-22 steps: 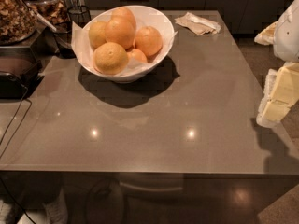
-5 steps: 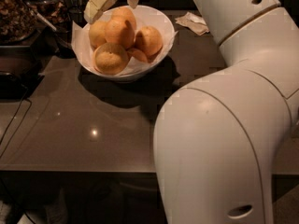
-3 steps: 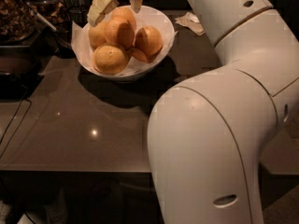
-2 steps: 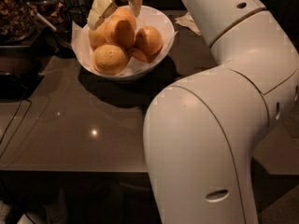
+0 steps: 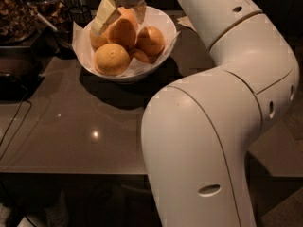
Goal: Pick orange from white bowl
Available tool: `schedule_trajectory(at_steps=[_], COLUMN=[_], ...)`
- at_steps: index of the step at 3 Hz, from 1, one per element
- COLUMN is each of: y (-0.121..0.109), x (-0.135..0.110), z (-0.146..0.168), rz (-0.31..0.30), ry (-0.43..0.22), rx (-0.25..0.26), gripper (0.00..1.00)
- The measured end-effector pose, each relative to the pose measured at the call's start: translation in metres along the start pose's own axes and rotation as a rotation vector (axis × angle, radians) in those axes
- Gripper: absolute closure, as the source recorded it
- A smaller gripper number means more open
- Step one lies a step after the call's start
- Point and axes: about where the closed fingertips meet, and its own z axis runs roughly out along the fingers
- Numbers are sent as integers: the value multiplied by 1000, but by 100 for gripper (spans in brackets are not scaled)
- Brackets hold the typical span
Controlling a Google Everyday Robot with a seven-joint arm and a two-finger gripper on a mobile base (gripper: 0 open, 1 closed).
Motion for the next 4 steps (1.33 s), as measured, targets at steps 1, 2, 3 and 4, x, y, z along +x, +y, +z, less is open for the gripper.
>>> schedule_trajectory(at_steps=[1, 2, 3, 4], y=[-3, 2, 5, 5], x=[4, 7, 8, 7], z=[13, 26, 33, 31], rz=[16, 10, -3, -3], ry=[26, 52, 72, 72], rx=[-5, -17, -22, -22], gripper=[23, 23, 42, 65])
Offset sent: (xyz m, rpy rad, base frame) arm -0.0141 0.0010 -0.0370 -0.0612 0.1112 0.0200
